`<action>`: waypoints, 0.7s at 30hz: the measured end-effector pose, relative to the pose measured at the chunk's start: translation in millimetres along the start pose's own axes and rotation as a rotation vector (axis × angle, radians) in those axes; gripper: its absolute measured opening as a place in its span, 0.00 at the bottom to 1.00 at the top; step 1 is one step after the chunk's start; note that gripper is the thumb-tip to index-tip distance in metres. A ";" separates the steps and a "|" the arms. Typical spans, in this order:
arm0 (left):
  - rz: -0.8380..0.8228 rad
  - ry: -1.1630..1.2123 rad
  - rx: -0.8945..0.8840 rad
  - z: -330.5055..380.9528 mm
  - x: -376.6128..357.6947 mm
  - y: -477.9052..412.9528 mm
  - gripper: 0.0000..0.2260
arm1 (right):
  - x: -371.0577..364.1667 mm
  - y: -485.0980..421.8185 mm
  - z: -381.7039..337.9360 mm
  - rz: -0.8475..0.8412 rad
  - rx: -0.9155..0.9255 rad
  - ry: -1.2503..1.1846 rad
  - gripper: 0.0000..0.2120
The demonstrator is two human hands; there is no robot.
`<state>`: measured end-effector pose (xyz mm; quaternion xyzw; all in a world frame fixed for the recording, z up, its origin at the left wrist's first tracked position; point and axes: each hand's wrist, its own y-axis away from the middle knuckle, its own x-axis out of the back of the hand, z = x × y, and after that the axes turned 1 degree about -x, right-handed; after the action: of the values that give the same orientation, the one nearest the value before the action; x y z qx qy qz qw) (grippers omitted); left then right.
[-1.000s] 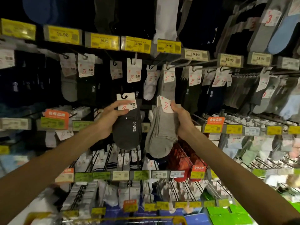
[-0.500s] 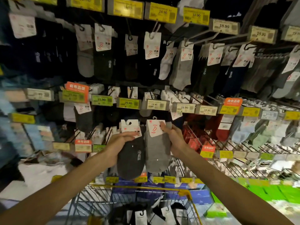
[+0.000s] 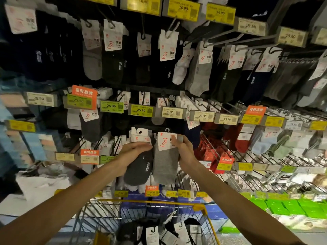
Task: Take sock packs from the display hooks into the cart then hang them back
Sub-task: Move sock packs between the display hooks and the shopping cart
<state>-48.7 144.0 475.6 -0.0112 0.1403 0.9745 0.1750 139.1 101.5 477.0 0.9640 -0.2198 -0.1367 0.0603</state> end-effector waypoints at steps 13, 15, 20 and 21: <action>-0.031 -0.305 -0.055 2.2 -34.2 -87.2 0.26 | 20.3 -64.2 -6.4 -0.150 0.073 -0.105 0.09; -0.046 -0.304 -0.057 4.4 -36.7 -95.5 0.17 | 24.1 -73.7 -7.3 -0.190 0.075 -0.104 0.10; -0.071 -0.314 -0.113 9.9 -39.4 -104.2 0.14 | 29.5 -91.8 -15.7 -0.284 0.013 -0.124 0.11; -0.072 -0.333 -0.126 10.1 -38.8 -107.0 0.14 | 28.5 -94.8 -18.6 -0.297 -0.004 -0.117 0.13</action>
<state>24.8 229.9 459.2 0.1344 0.0476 0.9628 0.2294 207.8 175.0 471.3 0.9762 -0.0776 -0.2004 0.0282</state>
